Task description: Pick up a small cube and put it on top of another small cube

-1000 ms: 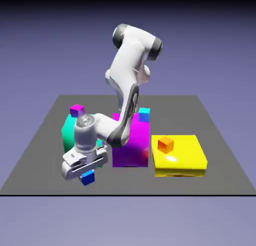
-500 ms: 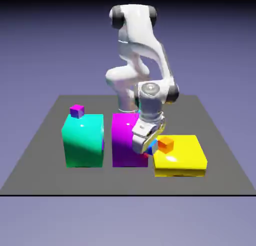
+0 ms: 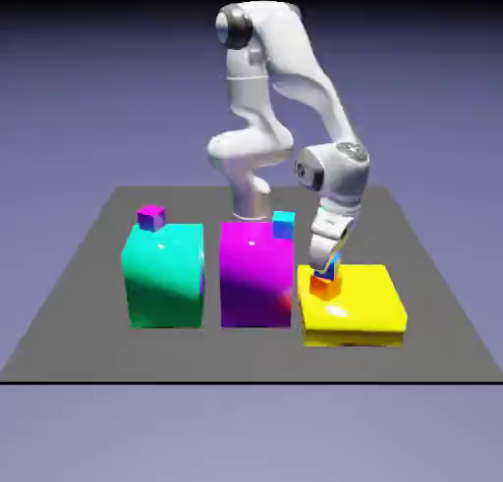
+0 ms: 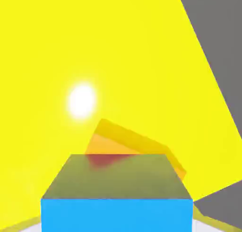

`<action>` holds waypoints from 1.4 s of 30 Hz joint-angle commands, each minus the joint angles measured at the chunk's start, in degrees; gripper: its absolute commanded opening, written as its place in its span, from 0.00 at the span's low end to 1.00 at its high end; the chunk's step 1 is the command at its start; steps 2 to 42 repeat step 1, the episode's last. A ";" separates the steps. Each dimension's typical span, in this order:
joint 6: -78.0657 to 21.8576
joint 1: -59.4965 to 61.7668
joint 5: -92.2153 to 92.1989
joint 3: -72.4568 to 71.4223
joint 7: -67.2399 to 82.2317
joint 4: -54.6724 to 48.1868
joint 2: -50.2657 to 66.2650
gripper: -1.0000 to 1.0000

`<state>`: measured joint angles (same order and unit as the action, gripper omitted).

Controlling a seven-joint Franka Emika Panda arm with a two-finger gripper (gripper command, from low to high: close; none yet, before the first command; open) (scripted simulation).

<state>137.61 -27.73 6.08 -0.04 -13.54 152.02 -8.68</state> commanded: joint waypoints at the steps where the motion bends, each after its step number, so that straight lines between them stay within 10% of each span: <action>1: -2.49 -0.10 -0.29 -0.07 0.21 -0.83 -1.66 1.00; 42: -2.49 -0.10 -0.29 -0.07 0.21 -0.83 -1.66 1.00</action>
